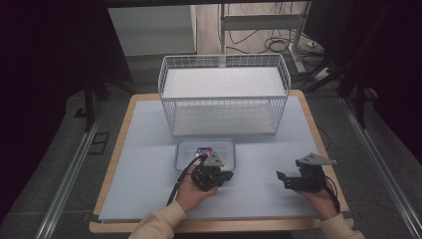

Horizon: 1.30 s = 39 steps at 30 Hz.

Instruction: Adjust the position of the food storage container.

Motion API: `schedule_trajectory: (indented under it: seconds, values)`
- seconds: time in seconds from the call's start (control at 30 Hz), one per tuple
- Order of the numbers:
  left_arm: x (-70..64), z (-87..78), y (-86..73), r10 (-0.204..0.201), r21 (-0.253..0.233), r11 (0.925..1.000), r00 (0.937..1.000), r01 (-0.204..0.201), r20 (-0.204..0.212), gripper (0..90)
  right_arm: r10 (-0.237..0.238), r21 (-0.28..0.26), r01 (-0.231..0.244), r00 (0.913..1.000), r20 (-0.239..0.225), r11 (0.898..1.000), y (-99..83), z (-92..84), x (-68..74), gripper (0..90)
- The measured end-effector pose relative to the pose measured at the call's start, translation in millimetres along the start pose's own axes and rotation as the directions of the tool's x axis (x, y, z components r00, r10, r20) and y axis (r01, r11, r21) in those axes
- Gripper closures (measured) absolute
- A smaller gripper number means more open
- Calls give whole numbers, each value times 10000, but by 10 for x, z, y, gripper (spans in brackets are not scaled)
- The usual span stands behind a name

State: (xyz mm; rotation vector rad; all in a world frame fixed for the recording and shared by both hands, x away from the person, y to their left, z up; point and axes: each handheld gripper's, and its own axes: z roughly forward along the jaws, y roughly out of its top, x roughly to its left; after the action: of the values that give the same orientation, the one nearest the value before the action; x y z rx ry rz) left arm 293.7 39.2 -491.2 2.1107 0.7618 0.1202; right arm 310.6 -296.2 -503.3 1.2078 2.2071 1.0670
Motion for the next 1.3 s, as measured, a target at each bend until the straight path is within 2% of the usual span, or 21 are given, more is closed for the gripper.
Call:
schedule_trajectory:
  seconds: [0.07,0.1,0.13,0.3,0.33,0.37,0.4,0.5,0.53,0.57,0.6,0.7,0.73,0.77,0.9,0.93,0.97,1.03,1.1,1.17,1.3]
  values:
    - [1,-88,6,-111,-203,9997,9997,115,200,896,37,8,-37,10000,20,10000,-2,0,-5,138]
    - [15,-225,1,-254,-487,9984,9990,272,368,896,43,13,-43,10000,25,10000,-6,-2,-8,138]
    - [15,-225,1,-254,-487,9984,9990,272,368,896,43,13,-43,10000,25,10000,-6,-2,-8,138]
    - [145,-680,-88,-713,-1229,9900,9974,695,-102,896,49,4,-49,10000,45,10000,-11,-9,-6,138]
    - [199,-775,-116,-884,-1380,9868,9958,843,-244,896,49,4,-49,10000,45,10000,-11,-9,-6,138]
    - [338,-955,-187,-1316,-1684,9781,9902,1222,-458,896,35,-13,-35,10000,46,10000,-6,-13,1,138]
    - [338,-955,-187,-1316,-1684,9781,9902,1222,-458,897,35,-13,-35,10000,46,10000,-6,-13,1,138]
    - [587,-1178,-337,-1997,-1948,9650,9735,1757,-1113,897,9,19,-9,10000,34,10000,-5,-1,8,138]
    - [736,-1259,-432,-2409,-2034,9560,9615,2115,-1322,897,4,40,-4,10000,35,10000,-3,8,11,138]
    - [736,-1259,-432,-2409,-2034,9560,9615,2115,-1322,897,-4,44,4,10000,38,10000,-1,11,10,138]
    - [824,-1288,-488,-2643,-2024,9511,9539,2333,-1421,897,-4,44,4,10000,38,10000,-1,11,10,138]
    - [1072,-1275,-672,-3405,-1874,9325,9244,3086,-1721,897,-16,65,15,10000,59,10000,4,17,8,138]
    - [1118,-1254,-711,-3541,-1808,9286,9196,3241,-1704,897,-20,55,20,10000,52,10000,4,19,8,138]
    - [1202,-1181,-787,-3767,-1559,9225,9115,3531,-1650,898,-27,54,27,10000,60,10000,5,19,7,138]
    - [1254,-1068,-821,-3729,-1177,9268,9117,3567,-1727,898,-21,49,21,10000,64,10000,3,18,5,138]
    - [1265,-1007,-810,-3632,-1073,9308,9167,3493,-1665,897,-16,59,16,10000,58,10000,-1,18,6,138]
    - [1265,-1007,-810,-3632,-1073,9308,9167,3493,-1665,897,-17,66,16,10000,59,10000,-2,17,6,138]
    - [1277,-955,-799,-3643,-1025,9305,9183,3518,-1549,897,-10,52,10,10000,53,10000,-5,15,7,138]
    - [1297,-925,-799,-3743,-1045,9265,9134,3614,-1599,897,-10,39,10,10000,59,10000,-6,11,7,138]
    - [1336,-912,-809,-3866,-1148,9207,9119,3731,-1375,897,-12,46,12,10000,83,10000,-5,8,4,138]
    - [1324,-880,-799,-3870,-1187,9200,9133,3734,-1266,898,11,44,-11,10000,84,10000,-3,16,-1,138]
